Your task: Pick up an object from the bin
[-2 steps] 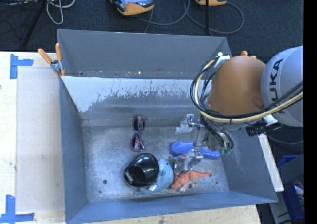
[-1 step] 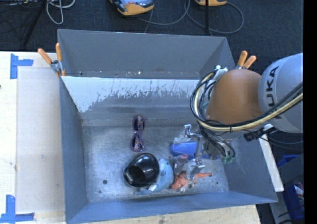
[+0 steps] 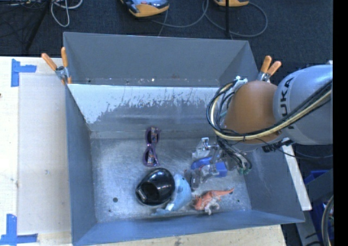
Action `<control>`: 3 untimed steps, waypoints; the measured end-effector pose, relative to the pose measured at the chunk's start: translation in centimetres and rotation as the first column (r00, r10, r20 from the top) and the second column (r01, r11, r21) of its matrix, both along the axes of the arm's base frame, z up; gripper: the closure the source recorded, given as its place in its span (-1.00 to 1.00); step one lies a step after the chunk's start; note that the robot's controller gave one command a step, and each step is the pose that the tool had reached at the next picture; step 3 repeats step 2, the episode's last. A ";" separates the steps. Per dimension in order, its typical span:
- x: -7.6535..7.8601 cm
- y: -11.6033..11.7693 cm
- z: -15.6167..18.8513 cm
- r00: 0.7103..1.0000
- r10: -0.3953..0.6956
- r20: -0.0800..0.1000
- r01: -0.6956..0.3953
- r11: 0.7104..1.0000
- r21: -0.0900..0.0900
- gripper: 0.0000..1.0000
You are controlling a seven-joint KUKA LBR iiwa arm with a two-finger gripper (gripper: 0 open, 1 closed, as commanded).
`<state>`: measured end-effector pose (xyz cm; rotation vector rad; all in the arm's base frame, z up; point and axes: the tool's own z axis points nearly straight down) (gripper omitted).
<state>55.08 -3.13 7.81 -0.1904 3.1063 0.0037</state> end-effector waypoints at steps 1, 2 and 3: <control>0.0 0.0 0.0 1.000 0.000 0.000 0.000 1.000 0.000 1.00; 1.3 -0.9 12.3 1.000 -0.001 -0.028 0.001 1.000 -0.004 1.00; 1.3 -0.9 12.3 1.000 -0.001 -0.028 0.001 1.000 -0.004 1.00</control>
Offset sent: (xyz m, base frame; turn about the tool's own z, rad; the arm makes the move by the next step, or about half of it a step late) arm 0.0121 -0.0095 0.1236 -0.0007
